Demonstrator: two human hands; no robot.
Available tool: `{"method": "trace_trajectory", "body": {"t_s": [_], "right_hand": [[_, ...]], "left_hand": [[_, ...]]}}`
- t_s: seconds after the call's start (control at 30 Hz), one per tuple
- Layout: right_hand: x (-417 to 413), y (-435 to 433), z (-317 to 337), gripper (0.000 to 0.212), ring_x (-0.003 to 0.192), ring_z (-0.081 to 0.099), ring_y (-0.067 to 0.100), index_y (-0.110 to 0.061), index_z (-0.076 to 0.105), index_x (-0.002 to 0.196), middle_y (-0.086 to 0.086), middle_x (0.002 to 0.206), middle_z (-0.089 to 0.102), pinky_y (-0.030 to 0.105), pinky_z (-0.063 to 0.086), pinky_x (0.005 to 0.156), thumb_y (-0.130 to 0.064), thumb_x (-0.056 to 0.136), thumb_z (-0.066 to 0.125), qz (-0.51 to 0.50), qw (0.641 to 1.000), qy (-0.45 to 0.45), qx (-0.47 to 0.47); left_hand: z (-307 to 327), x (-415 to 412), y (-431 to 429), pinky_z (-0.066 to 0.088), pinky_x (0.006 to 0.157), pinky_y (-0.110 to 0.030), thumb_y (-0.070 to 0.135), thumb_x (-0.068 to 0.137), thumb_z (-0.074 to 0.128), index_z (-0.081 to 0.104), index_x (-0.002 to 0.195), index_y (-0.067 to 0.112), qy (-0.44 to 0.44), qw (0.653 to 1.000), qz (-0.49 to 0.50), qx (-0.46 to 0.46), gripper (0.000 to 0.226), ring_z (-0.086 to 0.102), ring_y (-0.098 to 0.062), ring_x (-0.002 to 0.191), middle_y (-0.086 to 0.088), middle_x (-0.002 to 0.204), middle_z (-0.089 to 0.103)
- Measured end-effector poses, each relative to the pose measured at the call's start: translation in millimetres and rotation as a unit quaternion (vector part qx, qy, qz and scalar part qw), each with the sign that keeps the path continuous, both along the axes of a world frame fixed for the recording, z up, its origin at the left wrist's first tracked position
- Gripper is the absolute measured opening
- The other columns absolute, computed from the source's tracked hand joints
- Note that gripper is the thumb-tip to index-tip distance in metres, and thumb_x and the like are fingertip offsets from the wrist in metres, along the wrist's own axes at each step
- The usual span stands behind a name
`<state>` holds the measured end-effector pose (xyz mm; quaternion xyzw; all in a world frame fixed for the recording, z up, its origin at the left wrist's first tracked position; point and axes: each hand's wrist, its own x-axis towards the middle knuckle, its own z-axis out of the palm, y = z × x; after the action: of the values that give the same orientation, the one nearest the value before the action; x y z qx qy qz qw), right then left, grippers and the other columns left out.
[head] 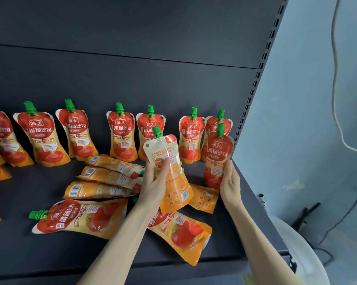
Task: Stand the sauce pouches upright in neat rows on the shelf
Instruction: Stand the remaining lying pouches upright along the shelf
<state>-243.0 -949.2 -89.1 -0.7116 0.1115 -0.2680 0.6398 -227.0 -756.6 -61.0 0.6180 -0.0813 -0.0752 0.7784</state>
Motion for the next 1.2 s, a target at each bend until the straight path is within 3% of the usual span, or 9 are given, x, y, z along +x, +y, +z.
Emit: {"method": "trace_trajectory", "body": {"t_s": [0.1,0.2,0.3,0.43,0.57,0.67,0.83,1.03,1.2], "right_hand": [[-0.6,-1.6,-0.9,0.05,0.107,0.06,0.012,-0.02,0.053,0.12,0.001,0.115,0.063,0.027,0.049,0.089,-0.053,0.09,0.03,0.0,1.0,-0.007,-0.004],[-1.1,-0.7,0.2,0.034,0.103,0.059,0.007,-0.019,0.05,0.118,-0.005,0.109,0.062,0.018,0.046,0.077,-0.041,0.091,0.047,0.006,1.0,-0.006,-0.021],[0.4,-3.9,-4.0,0.032,0.101,0.061,0.008,-0.018,0.05,0.117,-0.004,0.109,0.063,0.021,0.048,0.078,-0.031,0.089,0.059,0.012,1.0,-0.008,-0.012],[5.7,-11.8,-4.7,0.034,0.102,0.064,0.014,-0.019,0.054,0.117,0.001,0.111,0.066,0.032,0.052,0.085,-0.031,0.087,0.062,0.025,0.999,-0.01,-0.023],[13.0,-15.2,-0.2,0.033,0.1,0.064,0.011,-0.019,0.056,0.116,-0.002,0.109,0.067,0.031,0.053,0.085,-0.032,0.086,0.062,0.021,0.998,-0.005,-0.05],[16.9,-19.2,-2.3,0.026,0.097,0.065,0.011,-0.024,0.058,0.111,-0.003,0.106,0.068,0.032,0.053,0.084,-0.032,0.086,0.063,0.02,0.998,0.003,-0.065],[16.5,-21.3,-8.3,0.025,0.097,0.065,0.01,-0.024,0.059,0.111,-0.004,0.105,0.069,0.029,0.053,0.083,-0.03,0.087,0.063,0.026,0.998,0.01,-0.064],[16.1,-21.3,-7.6,0.023,0.095,0.065,0.008,-0.023,0.06,0.11,-0.006,0.103,0.068,0.023,0.052,0.08,-0.028,0.087,0.063,0.024,0.998,0.004,-0.059],[18.5,-21.4,-7.3,0.025,0.096,0.065,0.009,-0.021,0.06,0.111,-0.005,0.103,0.069,0.022,0.051,0.08,-0.029,0.088,0.062,0.023,0.998,0.002,-0.057]], "left_hand": [[2.7,3.5,-0.1,0.048,0.095,-0.044,0.061,0.075,0.057,0.045,0.119,0.052,0.01,1.0,-0.011,0.009,0.046,0.058,-0.015,0.113,0.003,0.125,0.06],[7.0,5.8,-1.3,0.051,0.091,-0.038,0.058,0.078,0.057,0.047,0.126,0.039,0.034,0.999,-0.009,0.025,0.053,0.058,-0.015,0.111,0.003,0.123,0.06],[13.8,7.0,-2.2,0.052,0.084,-0.033,0.05,0.084,0.058,0.053,0.117,0.034,0.036,0.999,0.01,0.018,0.037,0.06,-0.014,0.106,0.003,0.118,0.061],[33.8,18.9,-7.9,0.051,0.088,-0.034,0.046,0.087,0.056,0.057,0.109,0.034,-0.029,0.999,0.042,0.007,0.026,0.062,-0.01,0.104,0.005,0.111,0.066],[47.4,34.5,-30.1,0.048,0.08,-0.014,0.032,0.094,0.049,0.054,0.112,0.021,-0.131,0.984,0.102,0.058,0.022,0.059,0.0,0.092,0.011,0.099,0.063],[38.6,40.5,-49.1,0.041,0.075,0.001,0.024,0.096,0.048,0.047,0.123,0.011,-0.15,0.975,0.143,0.078,0.031,0.053,-0.001,0.1,0.009,0.109,0.057],[13.6,36.9,-63.9,0.039,0.074,0.002,0.018,0.094,0.051,0.042,0.127,0.006,-0.184,0.958,0.19,0.109,0.036,0.051,-0.006,0.106,-0.001,0.118,0.055],[16.3,47.0,-54.3,0.041,0.064,0.003,0.007,0.086,0.062,0.044,0.125,0.01,-0.174,0.961,0.133,0.171,0.042,0.05,0.003,0.088,0.011,0.101,0.051],[20.0,60.3,-43.0,0.039,0.065,0.004,0.016,0.092,0.053,0.056,0.124,0.011,-0.131,0.973,0.001,0.191,0.032,0.054,-0.003,0.101,0.017,0.103,0.059]]}}
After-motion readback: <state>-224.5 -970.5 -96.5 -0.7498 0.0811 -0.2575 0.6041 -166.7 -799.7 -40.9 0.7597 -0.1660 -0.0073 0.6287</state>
